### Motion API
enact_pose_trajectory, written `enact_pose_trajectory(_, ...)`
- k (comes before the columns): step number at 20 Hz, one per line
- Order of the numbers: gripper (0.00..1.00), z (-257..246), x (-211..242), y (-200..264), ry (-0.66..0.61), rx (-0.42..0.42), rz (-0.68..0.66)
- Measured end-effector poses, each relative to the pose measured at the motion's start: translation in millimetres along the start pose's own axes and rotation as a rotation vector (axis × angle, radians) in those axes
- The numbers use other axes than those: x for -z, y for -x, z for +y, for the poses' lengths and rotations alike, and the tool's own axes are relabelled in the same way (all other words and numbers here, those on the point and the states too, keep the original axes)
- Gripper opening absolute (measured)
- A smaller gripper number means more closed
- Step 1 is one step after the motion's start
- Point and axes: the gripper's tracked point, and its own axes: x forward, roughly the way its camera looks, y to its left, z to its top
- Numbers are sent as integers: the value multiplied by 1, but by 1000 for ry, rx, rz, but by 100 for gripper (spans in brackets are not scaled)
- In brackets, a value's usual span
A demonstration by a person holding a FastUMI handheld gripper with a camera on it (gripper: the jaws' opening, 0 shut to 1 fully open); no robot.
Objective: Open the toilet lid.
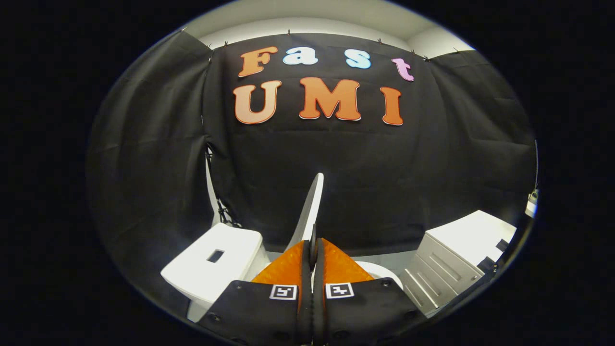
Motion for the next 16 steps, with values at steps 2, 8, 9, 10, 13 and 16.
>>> enact_pose_trajectory(2,8,17,-5,1,30,-16,-4)
enact_pose_trajectory(8,8,72,-9,4,62,-105,-13)
enact_pose_trajectory(9,8,81,-8,4,72,-121,-9)
enact_pose_trajectory(10,8,91,-10,2,81,-138,-9)
enact_pose_trajectory(13,8,115,-8,-1,102,-165,-1)
enact_pose_trajectory(16,8,139,-6,0,140,-185,-3)
